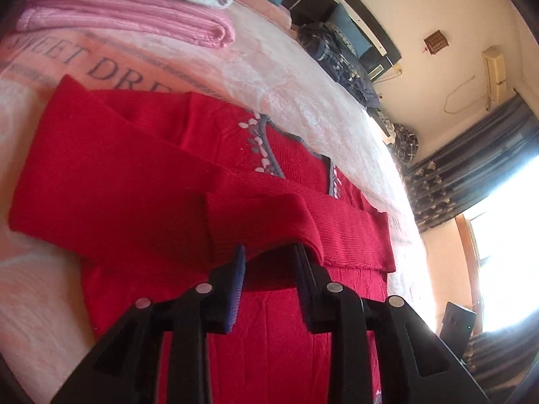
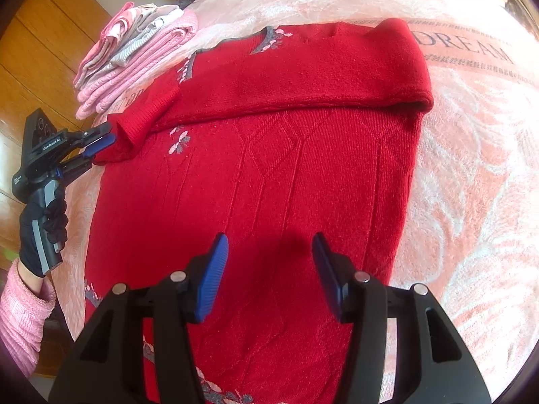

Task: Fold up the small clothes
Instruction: 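Fold the held sleeve across the sweater body with the left tool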

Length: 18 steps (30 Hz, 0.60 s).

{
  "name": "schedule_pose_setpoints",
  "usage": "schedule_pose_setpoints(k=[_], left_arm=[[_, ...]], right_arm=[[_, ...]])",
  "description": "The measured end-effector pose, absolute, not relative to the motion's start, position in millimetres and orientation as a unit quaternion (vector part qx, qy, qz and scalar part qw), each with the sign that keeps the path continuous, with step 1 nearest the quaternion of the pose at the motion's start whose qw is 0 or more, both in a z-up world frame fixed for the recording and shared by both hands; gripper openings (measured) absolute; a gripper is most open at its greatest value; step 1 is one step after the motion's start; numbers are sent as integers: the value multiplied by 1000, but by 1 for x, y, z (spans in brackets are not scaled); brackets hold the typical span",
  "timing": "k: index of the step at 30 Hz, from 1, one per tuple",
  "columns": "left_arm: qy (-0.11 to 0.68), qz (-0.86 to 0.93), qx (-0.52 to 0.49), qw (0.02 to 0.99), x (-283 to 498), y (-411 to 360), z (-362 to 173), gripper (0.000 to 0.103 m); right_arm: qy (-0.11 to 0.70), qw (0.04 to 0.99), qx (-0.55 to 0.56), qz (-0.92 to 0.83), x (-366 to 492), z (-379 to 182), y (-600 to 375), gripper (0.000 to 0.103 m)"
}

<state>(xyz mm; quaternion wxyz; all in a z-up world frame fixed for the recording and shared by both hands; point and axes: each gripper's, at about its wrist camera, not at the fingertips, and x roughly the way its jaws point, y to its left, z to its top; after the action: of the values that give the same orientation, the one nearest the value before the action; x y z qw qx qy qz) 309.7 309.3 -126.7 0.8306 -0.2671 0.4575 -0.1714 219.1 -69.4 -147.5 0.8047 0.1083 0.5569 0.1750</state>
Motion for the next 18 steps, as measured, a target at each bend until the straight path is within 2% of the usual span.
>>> schedule_pose_setpoints(k=[5,11,14,18], left_arm=[[430,-97,-232,867,309,354,-106,31],[487,-37,-171,856,349,369,-129,33],[519,-46,-201,829,361,384,-159,34],[518,-73,-231,821,360,399,-162,33]], right_arm=[[546,811,75,197,237,-118,-35,53],[536,809,12,242,280,-87,53,53],[552,783,25,287,300,-88,98,53],[581,757,-5,299,318,-109,153,51]])
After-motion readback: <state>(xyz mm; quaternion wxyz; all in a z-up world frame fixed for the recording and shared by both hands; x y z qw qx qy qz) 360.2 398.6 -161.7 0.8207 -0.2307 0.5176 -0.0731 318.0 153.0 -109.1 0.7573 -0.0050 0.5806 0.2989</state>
